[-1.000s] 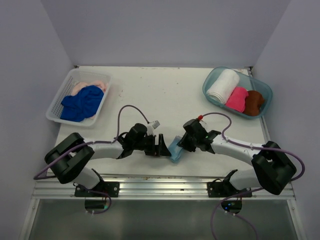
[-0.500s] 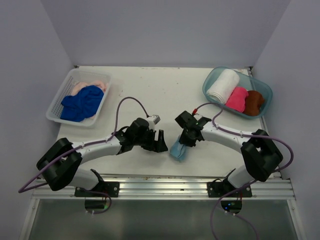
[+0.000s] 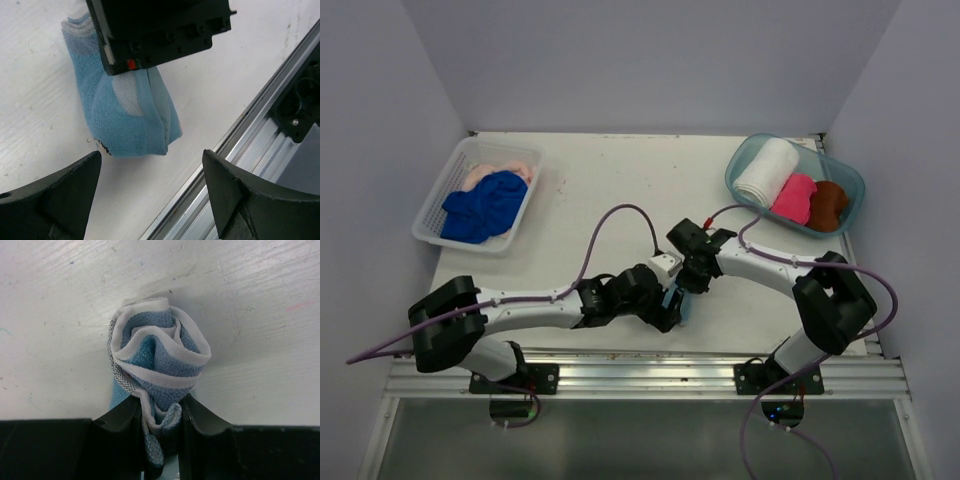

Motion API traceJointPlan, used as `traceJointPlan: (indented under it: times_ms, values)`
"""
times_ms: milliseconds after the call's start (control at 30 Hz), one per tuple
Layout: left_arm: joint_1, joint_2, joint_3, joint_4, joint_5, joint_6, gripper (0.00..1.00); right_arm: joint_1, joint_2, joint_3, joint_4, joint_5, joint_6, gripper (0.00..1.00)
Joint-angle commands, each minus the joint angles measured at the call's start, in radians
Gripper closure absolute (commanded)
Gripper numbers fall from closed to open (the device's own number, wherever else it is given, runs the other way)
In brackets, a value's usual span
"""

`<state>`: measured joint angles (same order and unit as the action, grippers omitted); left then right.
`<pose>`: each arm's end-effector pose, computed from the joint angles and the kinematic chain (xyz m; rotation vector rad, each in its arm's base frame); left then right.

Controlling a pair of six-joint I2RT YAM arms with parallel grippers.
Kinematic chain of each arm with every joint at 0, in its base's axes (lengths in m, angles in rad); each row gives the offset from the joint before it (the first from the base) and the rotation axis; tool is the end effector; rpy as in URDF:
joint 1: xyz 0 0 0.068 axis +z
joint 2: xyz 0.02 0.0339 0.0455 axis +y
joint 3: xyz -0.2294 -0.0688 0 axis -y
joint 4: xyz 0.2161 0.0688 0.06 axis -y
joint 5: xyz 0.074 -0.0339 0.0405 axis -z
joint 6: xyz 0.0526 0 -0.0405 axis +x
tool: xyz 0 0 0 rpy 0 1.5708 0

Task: Roll the towels
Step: Roll the towel

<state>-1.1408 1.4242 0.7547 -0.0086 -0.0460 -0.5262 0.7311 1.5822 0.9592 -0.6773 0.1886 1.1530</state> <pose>0.1238 -0.2642 0.1740 0.6971 2.2834 -0.8088 0.2051 0.1707 0.1444 0.6275 2.7568 0.1539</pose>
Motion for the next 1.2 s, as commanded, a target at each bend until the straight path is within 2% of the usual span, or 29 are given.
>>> traceJointPlan:
  times_ms: [0, 333, 500, 600, 633, 700, 767, 800, 833, 900, 967, 1000, 1100, 1167]
  values:
    - [-0.042, 0.048, 0.043, 0.055, -0.097, 0.037, 0.15, 0.001, 0.036, 0.024, -0.021, -0.044, 0.03, 0.88]
    - [-0.1, 0.163, 0.126, 0.041, -0.232, 0.031, 0.18, 0.001, 0.058, 0.035, 0.012, -0.092, 0.034, 0.88]
    - [-0.105, 0.226, 0.153, 0.019, -0.27, 0.008, 0.23, 0.001, 0.05, 0.036, 0.012, -0.097, 0.037, 0.88]
    - [-0.105, 0.266, 0.17, -0.023, -0.313, -0.017, 0.29, -0.001, 0.042, 0.03, 0.01, -0.097, 0.04, 0.87]
    - [-0.105, 0.274, 0.175, -0.031, -0.321, -0.023, 0.35, 0.001, 0.041, 0.021, 0.015, -0.098, 0.045, 0.87]
    - [-0.105, 0.285, 0.184, -0.045, -0.34, -0.035, 0.41, -0.001, 0.032, 0.012, 0.019, -0.1, 0.047, 0.81]
    - [-0.102, 0.286, 0.181, -0.048, -0.345, -0.046, 0.53, -0.002, 0.022, -0.002, 0.025, -0.1, 0.044, 0.72]
    - [-0.099, 0.279, 0.167, -0.035, -0.325, -0.047, 0.58, -0.004, 0.01, -0.008, 0.028, -0.098, 0.04, 0.62]
    - [-0.09, 0.26, 0.157, -0.025, -0.309, -0.049, 0.66, -0.012, 0.001, -0.019, 0.033, -0.098, 0.033, 0.58]
    - [-0.071, 0.23, 0.103, 0.049, -0.202, -0.047, 0.71, -0.022, -0.031, -0.033, 0.045, -0.1, 0.018, 0.46]
    - [-0.027, 0.173, 0.054, 0.106, -0.108, -0.05, 0.75, -0.042, -0.051, -0.04, 0.048, -0.1, -0.009, 0.4]
    - [-0.007, 0.154, 0.001, 0.166, 0.0, -0.052, 0.75, -0.048, -0.063, -0.042, 0.05, -0.1, -0.022, 0.36]
    - [0.081, 0.099, -0.076, 0.247, 0.177, -0.072, 0.76, -0.067, -0.112, -0.045, 0.064, -0.1, -0.071, 0.33]
    - [0.131, 0.094, -0.106, 0.269, 0.227, -0.087, 0.76, -0.075, -0.152, -0.057, 0.077, -0.103, -0.09, 0.31]
